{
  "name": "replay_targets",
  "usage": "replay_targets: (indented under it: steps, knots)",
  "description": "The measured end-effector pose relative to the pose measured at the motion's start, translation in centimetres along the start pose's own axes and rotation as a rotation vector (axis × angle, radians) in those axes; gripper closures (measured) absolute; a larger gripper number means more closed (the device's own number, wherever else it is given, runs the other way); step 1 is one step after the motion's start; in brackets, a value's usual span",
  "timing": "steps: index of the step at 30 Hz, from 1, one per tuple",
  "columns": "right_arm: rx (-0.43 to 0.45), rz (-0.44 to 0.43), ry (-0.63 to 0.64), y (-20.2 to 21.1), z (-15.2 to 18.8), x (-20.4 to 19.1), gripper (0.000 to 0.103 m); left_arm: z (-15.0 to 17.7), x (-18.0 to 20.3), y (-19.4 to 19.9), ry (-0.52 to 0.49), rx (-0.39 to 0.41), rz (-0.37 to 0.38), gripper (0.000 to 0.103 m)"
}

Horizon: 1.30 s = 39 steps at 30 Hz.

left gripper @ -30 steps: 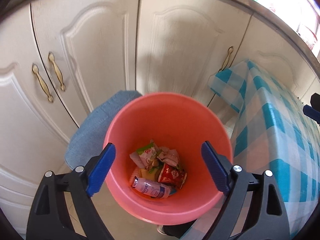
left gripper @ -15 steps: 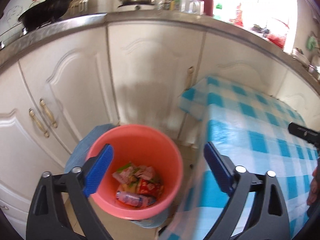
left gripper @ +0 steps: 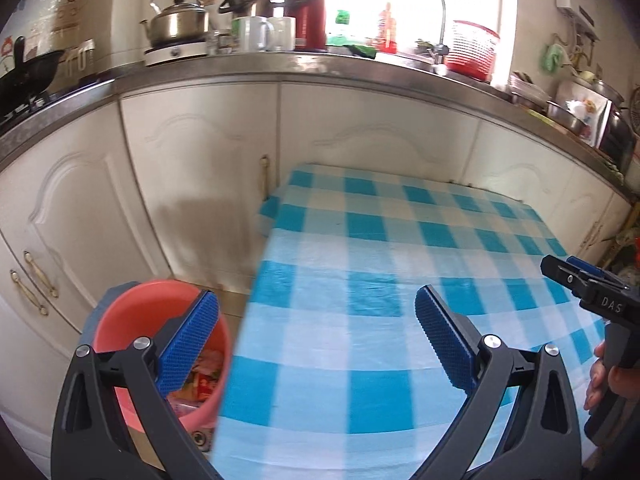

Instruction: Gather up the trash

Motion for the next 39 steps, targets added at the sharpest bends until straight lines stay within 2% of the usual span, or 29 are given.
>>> replay_targets:
  steps: [8, 13, 18, 27, 39]
  knots:
    - [0.085, 0.095, -0.059, 4.6, -0.9, 4.6, 0.010, -1.3, 6.4, 1.0, -0.037, 0.017, 0.053, 0.004]
    - [0.147, 0.146, -0.067, 8.0, -1.8, 6.3, 0.010, -2.9, 10.0, 2.7, -0.071, 0.054, 0.077, 0.004]
    - [0.220, 0.175, -0.065, 11.5, -3.1, 7.0, 0.010, -5.1, 13.3, 5.4, -0.114, 0.123, 0.092, 0.004]
    - [0.334, 0.224, -0.050, 17.4, -5.3, 7.2, 0.009, -7.8, 15.6, 9.8, -0.114, 0.213, 0.109, 0.004]
    - [0.515, 0.282, -0.037, 26.8, -8.3, 5.8, 0.007, -10.9, 16.3, 16.5, -0.108, 0.351, 0.100, 0.004]
Point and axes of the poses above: each gripper's, at about its wrist camera, not at the fingertips, and y roughly against the way its jaws point, x to its right, z to its underside, the point moved 9 cm from there along -y, roughly the way its jaws point, and after that the axes turned 3 degrees about x, right-handed, at the moved point
